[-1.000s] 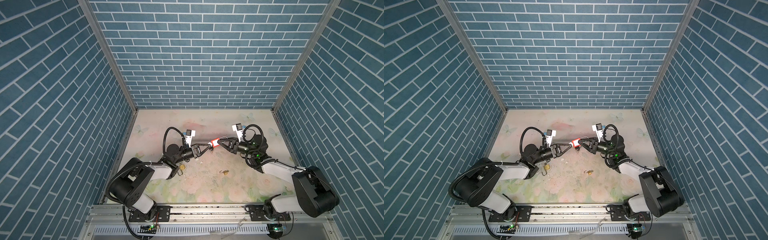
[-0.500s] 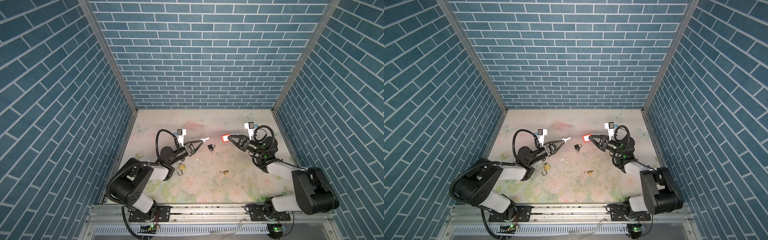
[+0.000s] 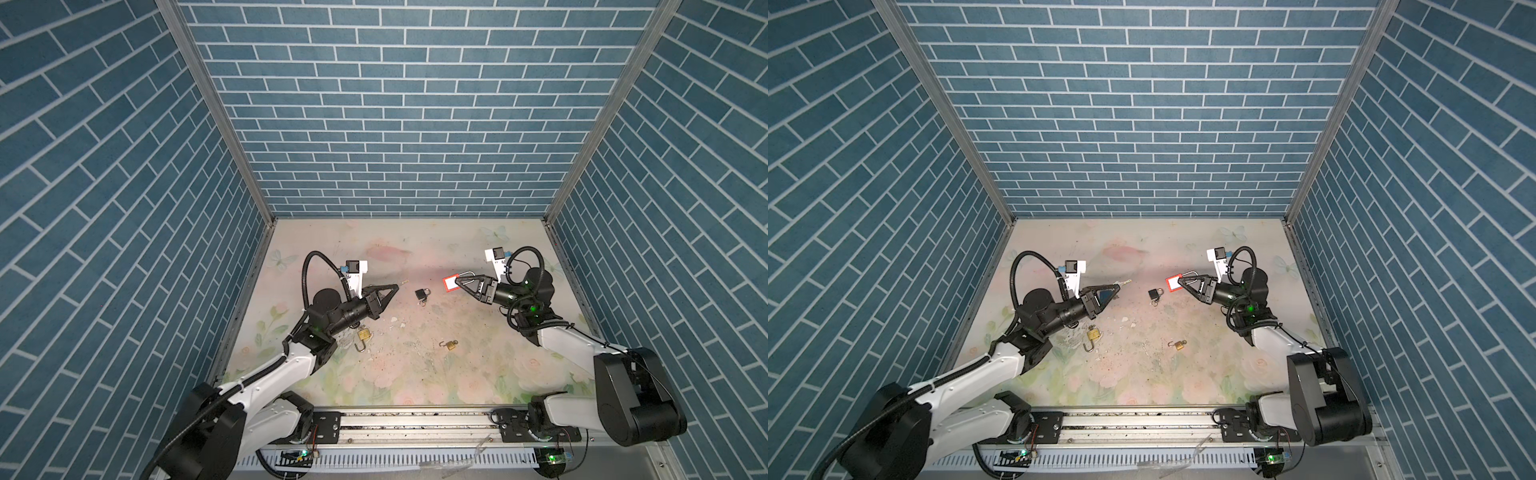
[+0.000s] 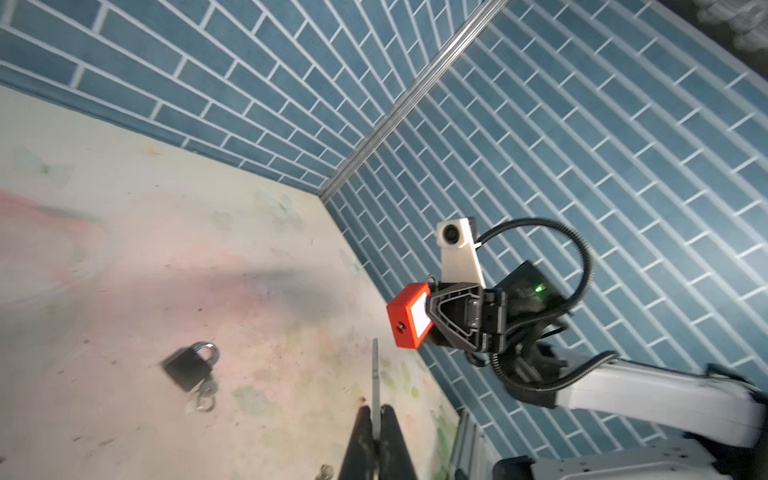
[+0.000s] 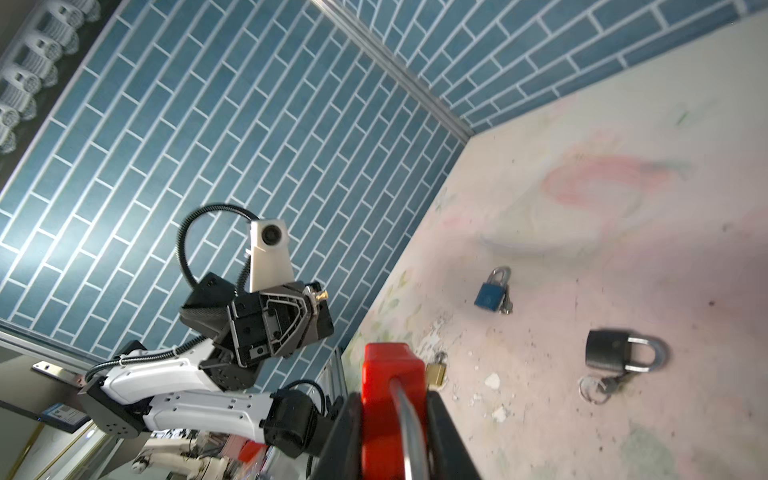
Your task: Lock with the key
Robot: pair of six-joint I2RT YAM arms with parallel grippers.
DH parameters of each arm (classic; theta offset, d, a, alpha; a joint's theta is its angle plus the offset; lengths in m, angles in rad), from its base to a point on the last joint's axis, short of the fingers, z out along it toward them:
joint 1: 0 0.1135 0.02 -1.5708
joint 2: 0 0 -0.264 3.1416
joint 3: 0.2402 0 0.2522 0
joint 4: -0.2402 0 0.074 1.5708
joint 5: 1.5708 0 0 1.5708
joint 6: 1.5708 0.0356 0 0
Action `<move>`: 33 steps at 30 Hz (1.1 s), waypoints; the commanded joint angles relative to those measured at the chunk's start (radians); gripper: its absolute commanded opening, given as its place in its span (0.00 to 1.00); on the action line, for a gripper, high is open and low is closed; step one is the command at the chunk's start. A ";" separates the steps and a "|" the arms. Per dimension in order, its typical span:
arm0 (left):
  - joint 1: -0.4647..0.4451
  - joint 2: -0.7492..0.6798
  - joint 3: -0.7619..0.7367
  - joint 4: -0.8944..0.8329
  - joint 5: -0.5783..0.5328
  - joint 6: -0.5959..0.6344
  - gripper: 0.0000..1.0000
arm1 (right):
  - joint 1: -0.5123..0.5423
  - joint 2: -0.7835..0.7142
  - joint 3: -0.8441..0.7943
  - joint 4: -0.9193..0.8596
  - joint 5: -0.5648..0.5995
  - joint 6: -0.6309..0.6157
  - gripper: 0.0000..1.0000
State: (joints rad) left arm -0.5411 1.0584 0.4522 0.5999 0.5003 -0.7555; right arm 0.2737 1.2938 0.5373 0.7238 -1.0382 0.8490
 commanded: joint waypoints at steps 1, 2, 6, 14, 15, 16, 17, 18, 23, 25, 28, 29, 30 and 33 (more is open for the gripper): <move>-0.068 -0.017 0.048 -0.417 -0.081 0.181 0.00 | 0.072 -0.055 0.074 -0.396 0.003 -0.217 0.00; -0.098 -0.011 0.061 -0.467 -0.086 0.203 0.00 | 0.095 -0.062 0.087 -0.470 0.013 -0.261 0.00; -0.220 0.056 0.110 -0.682 -0.080 0.267 0.00 | 0.169 -0.084 0.133 -0.717 0.033 -0.383 0.00; -0.281 0.158 0.125 -0.871 -0.023 0.342 0.00 | 0.304 -0.073 0.117 -0.915 0.159 -0.457 0.00; -0.280 0.169 0.129 -0.882 -0.021 0.353 0.00 | 0.322 -0.059 0.112 -0.917 0.168 -0.451 0.00; -0.281 0.181 0.132 -0.885 -0.009 0.359 0.00 | 0.341 -0.045 0.110 -0.922 0.180 -0.448 0.00; -0.280 0.193 0.132 -0.883 0.011 0.365 0.00 | 0.357 -0.036 0.111 -0.924 0.185 -0.448 0.00; -0.280 0.210 0.135 -0.877 0.040 0.373 0.00 | 0.376 -0.022 0.110 -0.922 0.191 -0.443 0.00; -0.273 0.300 0.156 -0.899 0.078 0.410 0.00 | 0.442 0.021 0.098 -0.883 0.209 -0.415 0.00; -0.257 0.311 0.150 -0.891 0.096 0.405 0.00 | 0.452 0.033 0.081 -0.856 0.214 -0.396 0.00; -0.241 0.325 0.150 -0.894 0.112 0.404 0.00 | 0.464 0.057 0.052 -0.804 0.203 -0.361 0.00; -0.237 0.331 0.152 -0.899 0.116 0.406 0.00 | 0.470 0.062 0.046 -0.791 0.205 -0.353 0.00; -0.231 0.342 0.155 -0.903 0.124 0.411 0.00 | 0.478 0.066 0.039 -0.777 0.208 -0.344 0.00; -0.217 0.371 0.162 -0.915 0.126 0.418 0.00 | 0.493 0.074 0.021 -0.746 0.216 -0.321 0.00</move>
State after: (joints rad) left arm -0.7681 1.3960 0.6052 -0.2771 0.6193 -0.3660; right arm 0.7525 1.3632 0.5701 -0.0837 -0.8249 0.4938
